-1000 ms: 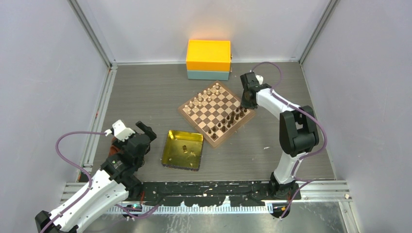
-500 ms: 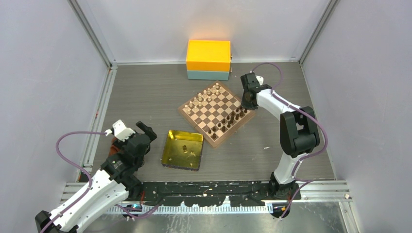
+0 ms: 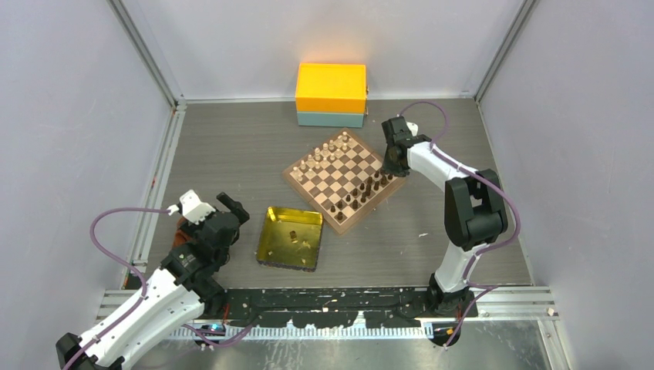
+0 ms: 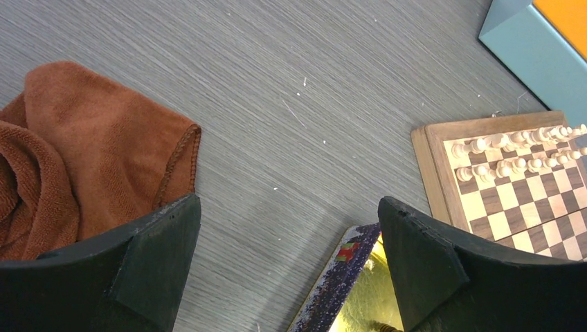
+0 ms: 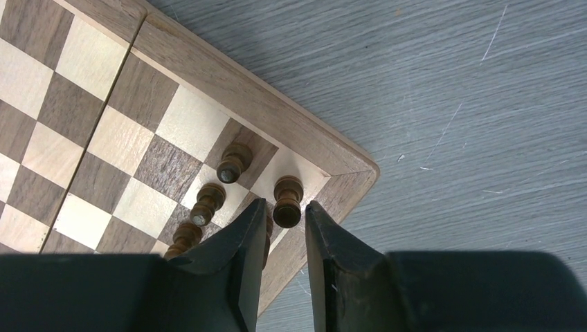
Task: Set up the chess pieces on the board
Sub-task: Place the chess piece on the chessboard, then pick up the chess piece from the storage box.
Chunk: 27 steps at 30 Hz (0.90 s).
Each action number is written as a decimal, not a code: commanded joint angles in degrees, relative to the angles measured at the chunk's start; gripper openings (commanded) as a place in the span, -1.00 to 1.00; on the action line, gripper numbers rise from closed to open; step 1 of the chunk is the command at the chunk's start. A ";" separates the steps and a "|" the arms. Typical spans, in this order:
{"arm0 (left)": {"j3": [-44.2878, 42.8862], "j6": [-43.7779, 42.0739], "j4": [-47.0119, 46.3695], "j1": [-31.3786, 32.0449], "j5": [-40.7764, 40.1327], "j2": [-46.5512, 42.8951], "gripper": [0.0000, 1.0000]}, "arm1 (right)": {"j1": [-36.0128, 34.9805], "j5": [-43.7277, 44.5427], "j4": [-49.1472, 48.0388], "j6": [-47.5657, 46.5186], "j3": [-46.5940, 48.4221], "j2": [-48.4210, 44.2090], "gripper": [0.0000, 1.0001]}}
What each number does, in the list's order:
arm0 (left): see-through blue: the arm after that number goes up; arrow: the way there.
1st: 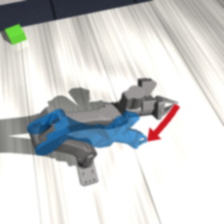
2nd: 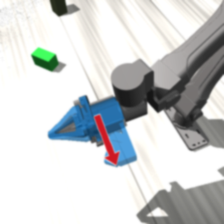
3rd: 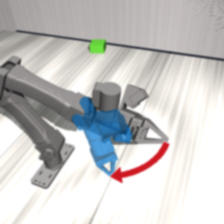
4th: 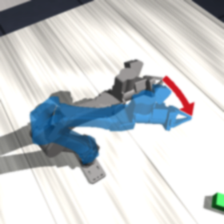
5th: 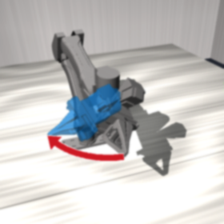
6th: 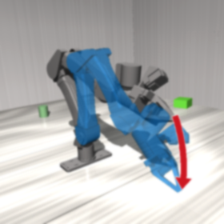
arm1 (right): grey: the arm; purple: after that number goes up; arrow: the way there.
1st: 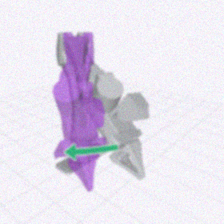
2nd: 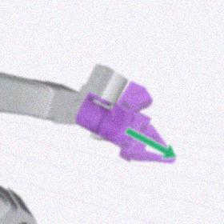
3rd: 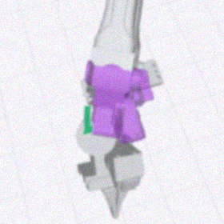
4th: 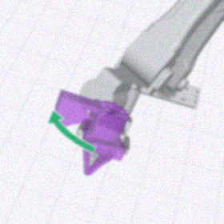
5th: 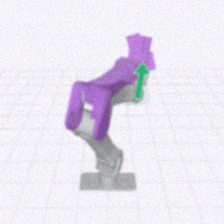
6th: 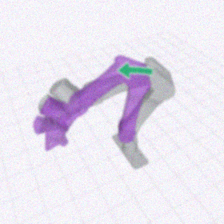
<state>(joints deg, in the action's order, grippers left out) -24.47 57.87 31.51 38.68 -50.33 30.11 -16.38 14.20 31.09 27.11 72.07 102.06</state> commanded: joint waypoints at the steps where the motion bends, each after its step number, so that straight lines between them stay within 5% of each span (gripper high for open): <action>1: -0.66 -0.12 -3.02 0.19 -1.22 0.30 0.99 | 0.13 0.34 0.02 -0.68 0.97 -3.82 -0.33; 14: -1.27 -0.24 -3.74 0.18 -0.95 1.36 0.99 | -2.18 0.39 2.85 -2.14 2.64 -12.81 -0.33; 27: -1.40 1.39 0.37 0.21 -0.98 -1.86 0.99 | -25.92 -7.02 3.13 -10.57 4.09 -16.72 -0.33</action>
<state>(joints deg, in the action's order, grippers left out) -24.47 58.15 31.27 38.68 -50.06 29.34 -36.45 10.22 34.37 21.37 73.08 85.41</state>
